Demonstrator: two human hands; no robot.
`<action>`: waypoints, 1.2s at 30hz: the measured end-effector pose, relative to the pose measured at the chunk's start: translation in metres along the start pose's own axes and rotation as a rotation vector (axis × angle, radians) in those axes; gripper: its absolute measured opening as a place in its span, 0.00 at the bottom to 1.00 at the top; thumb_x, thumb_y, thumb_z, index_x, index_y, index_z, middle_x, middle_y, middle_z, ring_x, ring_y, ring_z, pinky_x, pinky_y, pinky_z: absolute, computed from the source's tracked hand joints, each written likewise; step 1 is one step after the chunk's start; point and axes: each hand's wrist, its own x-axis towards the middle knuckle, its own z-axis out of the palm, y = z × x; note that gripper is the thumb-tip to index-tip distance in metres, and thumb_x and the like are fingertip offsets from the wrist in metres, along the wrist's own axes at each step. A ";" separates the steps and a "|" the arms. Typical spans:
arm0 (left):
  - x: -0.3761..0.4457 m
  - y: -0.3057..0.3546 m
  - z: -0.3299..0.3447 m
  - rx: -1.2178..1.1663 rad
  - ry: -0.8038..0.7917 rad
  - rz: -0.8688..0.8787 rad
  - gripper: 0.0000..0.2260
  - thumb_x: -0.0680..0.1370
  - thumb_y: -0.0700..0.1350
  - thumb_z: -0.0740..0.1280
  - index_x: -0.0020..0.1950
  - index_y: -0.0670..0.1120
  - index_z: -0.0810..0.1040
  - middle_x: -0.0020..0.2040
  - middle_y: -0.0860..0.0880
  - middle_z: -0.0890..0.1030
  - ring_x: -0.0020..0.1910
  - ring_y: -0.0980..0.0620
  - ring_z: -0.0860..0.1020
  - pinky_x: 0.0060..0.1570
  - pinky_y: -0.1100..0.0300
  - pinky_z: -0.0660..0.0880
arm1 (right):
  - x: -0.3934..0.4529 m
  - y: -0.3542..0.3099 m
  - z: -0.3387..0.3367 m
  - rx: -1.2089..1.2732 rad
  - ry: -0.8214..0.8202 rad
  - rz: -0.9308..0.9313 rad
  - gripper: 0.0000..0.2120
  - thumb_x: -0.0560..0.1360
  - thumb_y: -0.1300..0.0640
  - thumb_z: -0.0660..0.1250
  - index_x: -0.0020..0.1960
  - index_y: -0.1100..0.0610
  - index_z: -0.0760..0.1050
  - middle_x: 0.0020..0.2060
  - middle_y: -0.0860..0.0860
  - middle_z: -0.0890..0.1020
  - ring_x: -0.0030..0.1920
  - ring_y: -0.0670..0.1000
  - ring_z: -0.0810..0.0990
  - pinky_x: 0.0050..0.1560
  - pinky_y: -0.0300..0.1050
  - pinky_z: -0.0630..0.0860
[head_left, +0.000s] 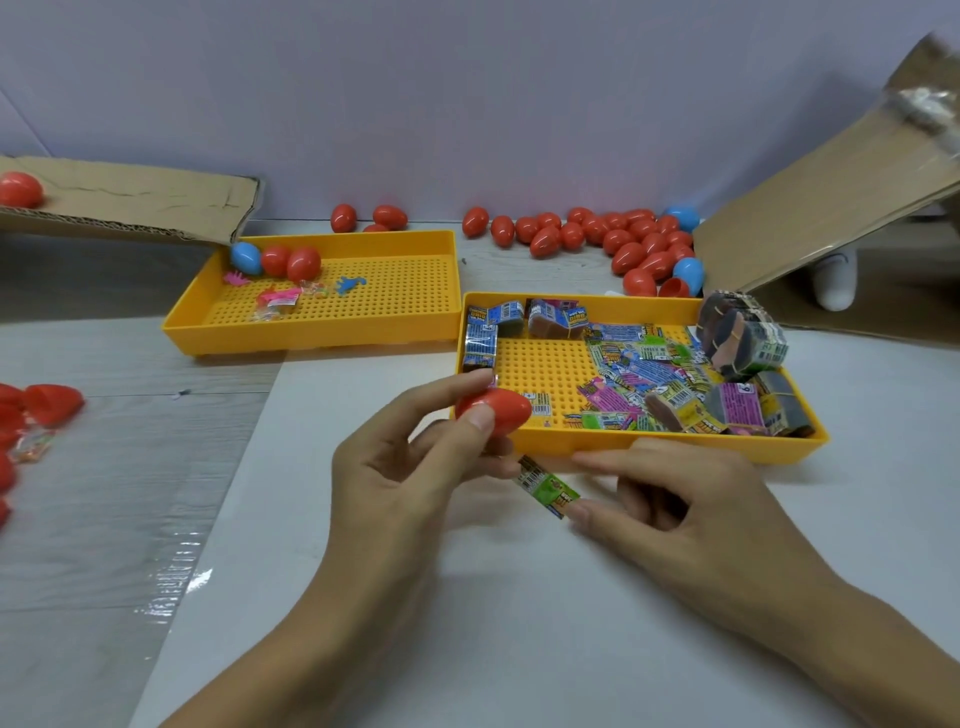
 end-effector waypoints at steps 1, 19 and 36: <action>0.001 0.000 0.000 0.006 0.002 0.000 0.14 0.71 0.51 0.73 0.55 0.52 0.85 0.44 0.45 0.86 0.37 0.46 0.84 0.44 0.53 0.82 | 0.000 0.001 0.001 -0.052 -0.039 0.009 0.15 0.71 0.43 0.75 0.56 0.45 0.83 0.32 0.44 0.74 0.32 0.44 0.73 0.33 0.32 0.65; -0.007 0.011 0.002 0.574 -0.253 0.367 0.14 0.78 0.44 0.59 0.58 0.50 0.82 0.54 0.50 0.74 0.42 0.56 0.77 0.41 0.69 0.72 | 0.004 -0.012 -0.002 0.486 -0.057 0.191 0.08 0.70 0.46 0.73 0.40 0.50 0.85 0.31 0.65 0.74 0.29 0.45 0.67 0.27 0.33 0.62; -0.011 0.003 0.007 -0.028 -0.172 -0.095 0.15 0.67 0.35 0.75 0.50 0.50 0.84 0.49 0.43 0.83 0.39 0.47 0.84 0.38 0.59 0.80 | -0.002 -0.017 0.002 0.601 -0.054 0.165 0.24 0.58 0.32 0.78 0.47 0.46 0.84 0.26 0.47 0.62 0.28 0.46 0.62 0.29 0.36 0.63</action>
